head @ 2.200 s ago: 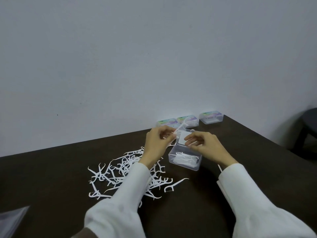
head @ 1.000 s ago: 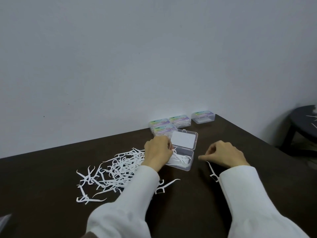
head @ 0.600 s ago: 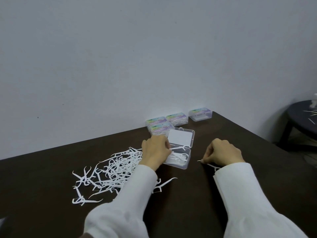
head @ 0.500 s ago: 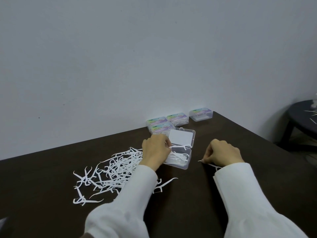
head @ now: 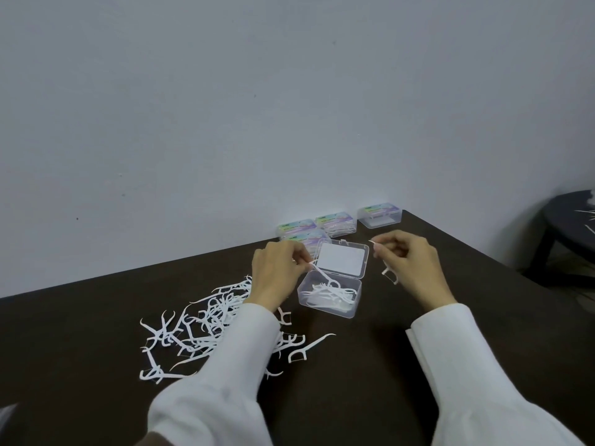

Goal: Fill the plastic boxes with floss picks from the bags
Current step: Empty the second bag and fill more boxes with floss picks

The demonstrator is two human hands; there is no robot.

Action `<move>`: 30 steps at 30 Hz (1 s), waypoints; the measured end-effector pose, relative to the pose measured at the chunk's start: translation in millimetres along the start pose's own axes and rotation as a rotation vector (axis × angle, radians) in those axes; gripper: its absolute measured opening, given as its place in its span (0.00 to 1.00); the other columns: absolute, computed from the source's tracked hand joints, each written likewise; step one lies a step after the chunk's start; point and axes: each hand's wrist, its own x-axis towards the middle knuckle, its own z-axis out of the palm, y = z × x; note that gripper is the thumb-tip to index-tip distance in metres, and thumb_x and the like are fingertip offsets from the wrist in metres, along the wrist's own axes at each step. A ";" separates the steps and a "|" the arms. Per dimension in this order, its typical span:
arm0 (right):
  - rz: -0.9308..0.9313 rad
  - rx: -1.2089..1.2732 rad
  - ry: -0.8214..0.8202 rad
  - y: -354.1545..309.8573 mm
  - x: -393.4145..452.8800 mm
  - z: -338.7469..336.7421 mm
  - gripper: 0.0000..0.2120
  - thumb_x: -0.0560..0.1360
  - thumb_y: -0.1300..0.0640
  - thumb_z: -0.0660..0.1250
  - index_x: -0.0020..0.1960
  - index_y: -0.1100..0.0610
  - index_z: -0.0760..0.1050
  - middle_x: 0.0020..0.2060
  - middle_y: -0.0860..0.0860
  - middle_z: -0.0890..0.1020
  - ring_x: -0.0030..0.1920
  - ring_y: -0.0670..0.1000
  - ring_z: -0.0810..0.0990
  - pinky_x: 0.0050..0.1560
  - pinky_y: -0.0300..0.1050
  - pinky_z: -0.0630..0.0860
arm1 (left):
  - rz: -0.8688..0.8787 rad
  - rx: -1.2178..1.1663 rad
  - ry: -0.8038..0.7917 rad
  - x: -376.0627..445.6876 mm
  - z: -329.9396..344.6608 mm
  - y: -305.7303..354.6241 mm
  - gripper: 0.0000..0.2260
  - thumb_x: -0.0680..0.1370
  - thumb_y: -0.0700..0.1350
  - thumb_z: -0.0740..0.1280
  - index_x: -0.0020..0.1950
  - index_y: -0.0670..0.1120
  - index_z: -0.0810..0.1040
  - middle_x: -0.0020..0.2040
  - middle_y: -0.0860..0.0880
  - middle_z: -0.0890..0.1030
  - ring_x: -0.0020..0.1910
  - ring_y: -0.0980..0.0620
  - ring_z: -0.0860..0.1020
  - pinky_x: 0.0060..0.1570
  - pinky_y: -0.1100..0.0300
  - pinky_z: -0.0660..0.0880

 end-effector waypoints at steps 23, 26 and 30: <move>-0.095 -0.595 -0.345 -0.8 -10.1 26.1 0.04 0.74 0.49 0.66 0.44 0.45 0.79 0.43 0.42 0.78 0.47 0.44 0.74 0.59 0.49 0.63 | 0.062 0.189 -0.022 3.3 -7.1 -11.6 0.14 0.75 0.33 0.64 0.54 0.48 0.80 0.50 0.49 0.82 0.50 0.49 0.79 0.54 0.55 0.74; -0.201 -0.543 -0.272 -3.4 -10.9 32.6 0.06 0.75 0.51 0.65 0.49 0.45 0.80 0.49 0.43 0.78 0.51 0.45 0.74 0.62 0.50 0.62 | 0.031 -0.041 -0.020 5.1 -7.1 -9.3 0.11 0.72 0.33 0.69 0.50 0.46 0.81 0.44 0.49 0.82 0.44 0.51 0.80 0.49 0.57 0.77; -0.273 -0.552 -0.418 -6.1 -13.7 49.7 0.12 0.77 0.52 0.64 0.59 0.49 0.76 0.54 0.48 0.77 0.55 0.48 0.74 0.62 0.50 0.65 | -0.014 -0.376 -0.007 4.5 -10.8 -0.7 0.10 0.67 0.34 0.75 0.44 0.45 0.82 0.39 0.49 0.82 0.34 0.56 0.79 0.42 0.63 0.78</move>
